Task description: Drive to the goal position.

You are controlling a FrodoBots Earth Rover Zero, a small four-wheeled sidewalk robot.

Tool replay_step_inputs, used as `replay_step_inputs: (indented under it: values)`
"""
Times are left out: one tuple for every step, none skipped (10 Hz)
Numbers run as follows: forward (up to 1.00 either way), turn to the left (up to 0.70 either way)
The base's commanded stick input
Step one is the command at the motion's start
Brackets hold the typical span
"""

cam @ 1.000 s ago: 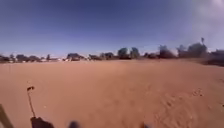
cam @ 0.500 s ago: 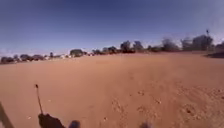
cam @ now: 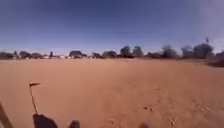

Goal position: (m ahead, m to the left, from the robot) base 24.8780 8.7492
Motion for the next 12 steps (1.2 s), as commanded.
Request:
replay_step_inputs:
  values:
    - [0.70, 0.00]
    - [0.70, 0.00]
    - [0.70, 0.00]
    - [0.70, 0.00]
    - [0.70, 0.00]
    - [0.70, 0.00]
    - [0.70, 0.00]
    - [0.70, 0.00]
    - [0.70, 0.00]
    - [0.70, 0.00]
    - [0.70, 0.00]
    - [0.70, 0.00]
